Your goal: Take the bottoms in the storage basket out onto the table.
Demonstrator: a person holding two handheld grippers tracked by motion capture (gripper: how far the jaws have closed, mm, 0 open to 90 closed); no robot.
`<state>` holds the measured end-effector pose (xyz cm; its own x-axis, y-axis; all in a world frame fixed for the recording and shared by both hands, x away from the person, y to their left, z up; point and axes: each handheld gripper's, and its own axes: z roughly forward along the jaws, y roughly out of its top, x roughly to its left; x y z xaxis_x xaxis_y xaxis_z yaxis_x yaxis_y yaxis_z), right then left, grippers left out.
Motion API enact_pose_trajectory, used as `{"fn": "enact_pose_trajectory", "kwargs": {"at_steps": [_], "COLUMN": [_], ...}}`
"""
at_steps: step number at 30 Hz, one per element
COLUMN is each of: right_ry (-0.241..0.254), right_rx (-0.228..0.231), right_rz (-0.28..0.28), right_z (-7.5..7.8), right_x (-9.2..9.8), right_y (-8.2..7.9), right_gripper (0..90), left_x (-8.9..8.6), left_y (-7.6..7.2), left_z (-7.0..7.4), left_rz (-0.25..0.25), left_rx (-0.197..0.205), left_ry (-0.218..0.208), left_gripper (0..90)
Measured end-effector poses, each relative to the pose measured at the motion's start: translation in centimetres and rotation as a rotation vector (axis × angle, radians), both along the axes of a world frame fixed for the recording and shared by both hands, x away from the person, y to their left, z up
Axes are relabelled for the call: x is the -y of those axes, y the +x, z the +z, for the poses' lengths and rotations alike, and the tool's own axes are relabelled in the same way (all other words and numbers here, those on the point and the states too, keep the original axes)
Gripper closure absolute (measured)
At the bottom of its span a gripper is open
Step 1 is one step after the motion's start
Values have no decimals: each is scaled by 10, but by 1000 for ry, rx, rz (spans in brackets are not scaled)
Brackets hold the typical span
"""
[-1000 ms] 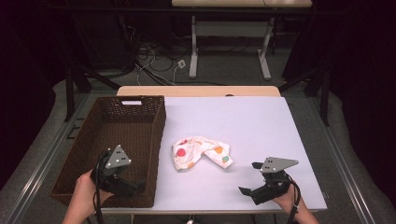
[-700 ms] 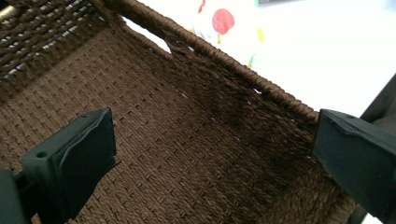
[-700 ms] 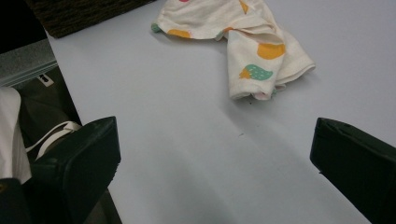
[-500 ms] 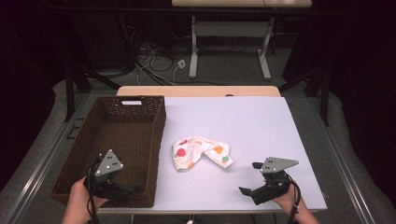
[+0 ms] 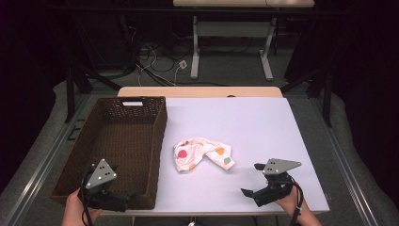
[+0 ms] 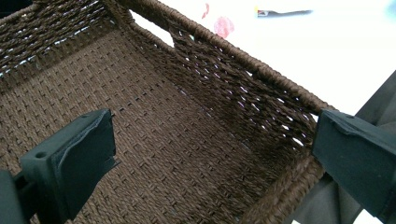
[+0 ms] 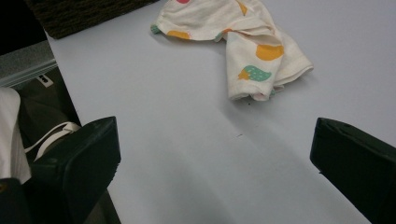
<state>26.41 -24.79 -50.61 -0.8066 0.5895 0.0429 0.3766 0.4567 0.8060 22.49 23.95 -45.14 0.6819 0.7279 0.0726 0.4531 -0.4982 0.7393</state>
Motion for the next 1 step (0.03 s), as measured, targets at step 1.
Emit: {"fn": "enact_pose_trajectory", "kwargs": {"at_steps": [1], "right_ry": [0], "right_rx": [2], "right_rz": [1], "right_z": [0], "right_x": [0], "right_y": [0], "right_gripper": [13], "left_x": [0], "left_y": [-1], "left_z": [0], "left_rz": [-1], "left_rx": [3], "left_ry": [-6], "left_gripper": [0]}}
